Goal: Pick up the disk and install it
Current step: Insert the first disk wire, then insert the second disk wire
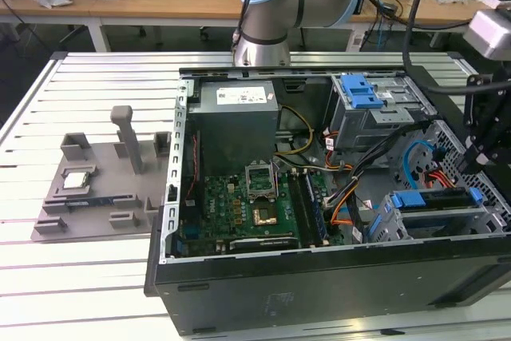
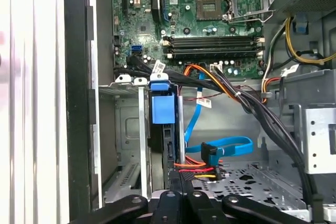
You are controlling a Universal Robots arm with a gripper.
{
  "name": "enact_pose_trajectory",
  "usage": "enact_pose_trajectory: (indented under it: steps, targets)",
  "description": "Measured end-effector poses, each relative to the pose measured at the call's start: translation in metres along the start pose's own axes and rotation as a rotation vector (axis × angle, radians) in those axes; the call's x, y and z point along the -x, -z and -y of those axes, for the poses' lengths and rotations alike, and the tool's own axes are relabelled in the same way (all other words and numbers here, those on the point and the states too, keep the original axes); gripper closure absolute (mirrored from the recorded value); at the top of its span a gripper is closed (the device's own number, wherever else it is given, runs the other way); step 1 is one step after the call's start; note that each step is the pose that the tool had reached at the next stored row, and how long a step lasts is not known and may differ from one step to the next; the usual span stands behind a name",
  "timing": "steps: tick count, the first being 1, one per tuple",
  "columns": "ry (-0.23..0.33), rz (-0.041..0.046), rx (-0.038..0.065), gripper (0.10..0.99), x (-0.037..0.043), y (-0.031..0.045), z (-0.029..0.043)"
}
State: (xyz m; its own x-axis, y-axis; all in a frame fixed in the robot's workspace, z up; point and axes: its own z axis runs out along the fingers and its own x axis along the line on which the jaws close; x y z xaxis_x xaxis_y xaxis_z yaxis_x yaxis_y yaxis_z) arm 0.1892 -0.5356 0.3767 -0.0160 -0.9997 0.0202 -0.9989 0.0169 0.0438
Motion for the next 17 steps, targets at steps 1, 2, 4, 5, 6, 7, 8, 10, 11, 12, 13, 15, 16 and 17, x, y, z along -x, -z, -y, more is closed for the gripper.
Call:
enact_pose_trajectory:
  steps: [1,2,4,5,6,7,8,10,11,12,13,15,16,17]
  targets:
    - [0.000,0.0001,0.000,0.980,0.0000,0.0025,-0.0001]
    - [0.000,0.0000,0.000,0.980,0.0000,0.0034,-0.0002]
    - [0.000,0.0002,0.000,0.980,-0.0001,0.0054,-0.0003]
    - [0.000,0.0001,0.000,0.980,-0.0001,0.0059,-0.0003]
    - [0.000,0.0003,0.000,0.980,-0.0001,0.0060,-0.0003]
    - [0.000,0.0001,0.000,0.980,-0.0001,0.0062,-0.0003]
    - [0.000,0.0001,0.000,0.980,-0.0001,0.0064,-0.0003]
    - [0.000,0.0001,0.000,0.980,-0.0001,0.0064,-0.0003]
    - [0.000,0.0001,0.000,0.980,-0.0001,0.0065,-0.0003]
    - [0.000,0.0001,0.000,0.980,-0.0001,0.0065,-0.0003]
    - [0.000,0.0000,0.000,0.980,-0.0001,0.0065,-0.0003]
    - [0.000,0.0000,0.000,0.980,-0.0001,0.0065,-0.0003]
    - [0.000,0.0001,0.000,0.980,-0.0001,0.0065,-0.0003]
    - [0.000,0.0001,0.000,0.980,-0.0001,0.0065,-0.0003]
